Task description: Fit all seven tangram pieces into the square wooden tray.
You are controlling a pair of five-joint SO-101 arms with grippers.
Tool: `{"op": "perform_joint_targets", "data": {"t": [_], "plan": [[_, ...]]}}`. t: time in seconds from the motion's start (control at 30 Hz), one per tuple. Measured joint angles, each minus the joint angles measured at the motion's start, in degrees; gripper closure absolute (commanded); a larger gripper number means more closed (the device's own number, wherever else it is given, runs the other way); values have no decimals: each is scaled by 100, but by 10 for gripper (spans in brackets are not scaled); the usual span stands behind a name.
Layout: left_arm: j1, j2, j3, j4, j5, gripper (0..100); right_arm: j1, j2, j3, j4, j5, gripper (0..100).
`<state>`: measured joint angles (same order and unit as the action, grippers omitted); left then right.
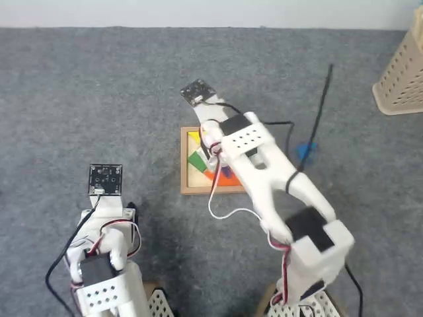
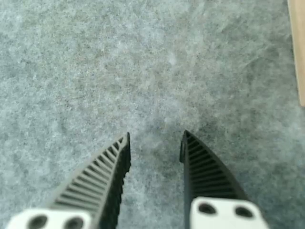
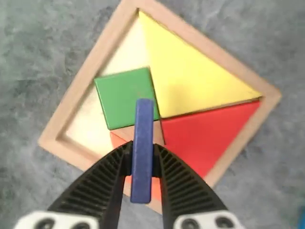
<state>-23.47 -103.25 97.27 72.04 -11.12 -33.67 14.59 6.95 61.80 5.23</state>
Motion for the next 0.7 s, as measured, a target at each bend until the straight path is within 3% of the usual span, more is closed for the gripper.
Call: {"op": "perform_joint_targets", "data": {"t": [0.57,0.7], "plan": [[0,0,0,0,0,832,-431,448,-26,-299,18,987],[0,0,0,0,0,832,-431,448,-26,-299,26,887]]}}
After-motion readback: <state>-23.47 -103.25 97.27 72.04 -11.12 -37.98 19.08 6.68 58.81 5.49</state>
